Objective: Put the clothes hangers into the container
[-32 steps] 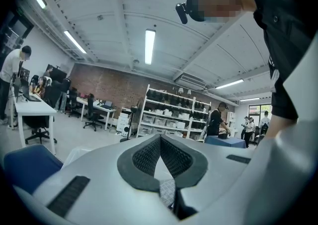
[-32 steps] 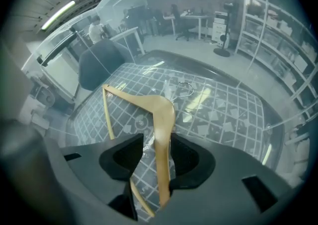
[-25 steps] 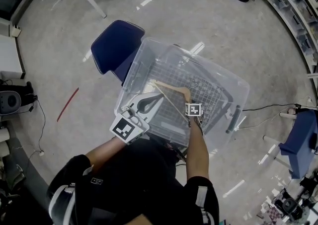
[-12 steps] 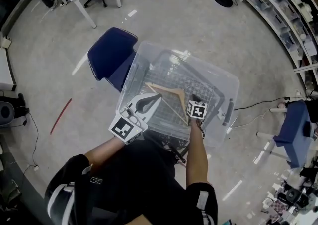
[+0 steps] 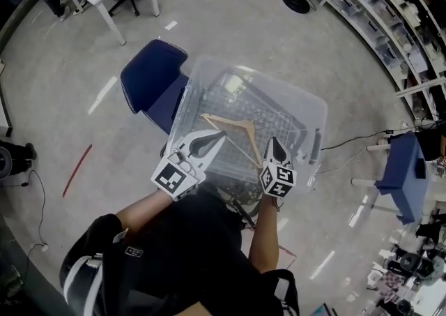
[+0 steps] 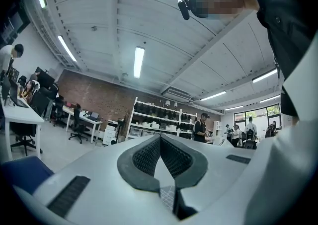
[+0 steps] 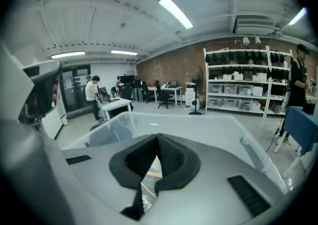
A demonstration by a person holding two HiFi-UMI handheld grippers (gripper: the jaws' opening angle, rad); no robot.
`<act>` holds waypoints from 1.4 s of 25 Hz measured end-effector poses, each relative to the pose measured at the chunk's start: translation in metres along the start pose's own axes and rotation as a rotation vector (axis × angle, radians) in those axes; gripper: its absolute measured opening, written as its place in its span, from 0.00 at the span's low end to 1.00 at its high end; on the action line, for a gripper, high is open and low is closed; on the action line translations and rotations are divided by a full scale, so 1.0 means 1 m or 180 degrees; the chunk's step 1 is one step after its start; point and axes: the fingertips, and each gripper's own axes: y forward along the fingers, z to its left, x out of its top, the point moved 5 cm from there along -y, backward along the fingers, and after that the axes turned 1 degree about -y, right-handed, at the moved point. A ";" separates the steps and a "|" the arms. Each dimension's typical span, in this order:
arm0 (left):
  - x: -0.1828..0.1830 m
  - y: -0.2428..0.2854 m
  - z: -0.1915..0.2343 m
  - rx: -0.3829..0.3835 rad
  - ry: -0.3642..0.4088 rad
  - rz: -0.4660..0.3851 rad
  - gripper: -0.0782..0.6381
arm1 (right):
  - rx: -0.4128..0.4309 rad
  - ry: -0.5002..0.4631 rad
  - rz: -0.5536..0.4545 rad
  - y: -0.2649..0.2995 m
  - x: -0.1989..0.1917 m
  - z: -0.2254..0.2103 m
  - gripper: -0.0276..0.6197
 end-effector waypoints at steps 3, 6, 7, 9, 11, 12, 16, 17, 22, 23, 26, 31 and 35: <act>0.001 -0.010 -0.006 -0.0054 -0.0026 -0.0068 0.14 | -0.0037 0.0043 -0.0249 -0.040 0.010 0.026 0.07; -0.005 -0.018 -0.011 -0.0093 -0.0021 -0.0038 0.14 | -0.0063 0.0081 -0.0421 -0.070 0.013 0.049 0.07; -0.006 -0.019 -0.012 -0.0102 -0.0029 -0.0046 0.14 | -0.0074 0.0092 -0.0464 -0.078 0.013 0.056 0.07; -0.005 -0.021 -0.015 -0.0121 -0.0028 -0.0038 0.14 | -0.0098 0.0121 -0.0512 -0.091 0.012 0.069 0.07; -0.003 -0.022 -0.017 -0.0144 -0.0014 -0.0019 0.14 | -0.0121 0.0171 -0.0524 -0.101 0.010 0.078 0.07; -0.002 -0.023 -0.017 -0.0151 -0.0007 -0.0012 0.14 | -0.0131 0.0186 -0.0527 -0.104 0.009 0.081 0.07; -0.001 -0.025 -0.020 -0.0172 0.0017 0.0024 0.14 | -0.0114 0.0178 -0.0533 -0.111 0.004 0.089 0.06; -0.001 -0.025 -0.020 -0.0180 0.0010 0.0014 0.14 | -0.0109 0.0174 -0.0536 -0.112 0.003 0.090 0.06; -0.002 -0.027 -0.023 -0.0198 0.0024 0.0049 0.14 | -0.0098 0.0172 -0.0586 -0.119 0.005 0.094 0.06; -0.002 -0.026 -0.024 -0.0203 0.0024 0.0051 0.14 | -0.0095 0.0170 -0.0586 -0.119 0.006 0.094 0.06; -0.003 -0.023 -0.028 -0.0218 0.0019 0.0043 0.14 | -0.0087 0.0158 -0.0576 -0.120 0.005 0.091 0.06; -0.006 -0.021 -0.034 -0.0212 0.0011 0.0028 0.14 | -0.0073 0.0156 -0.0575 -0.124 0.001 0.085 0.06; -0.005 -0.021 -0.031 -0.0219 0.0008 0.0048 0.14 | -0.0063 0.0151 -0.0545 -0.120 0.002 0.088 0.06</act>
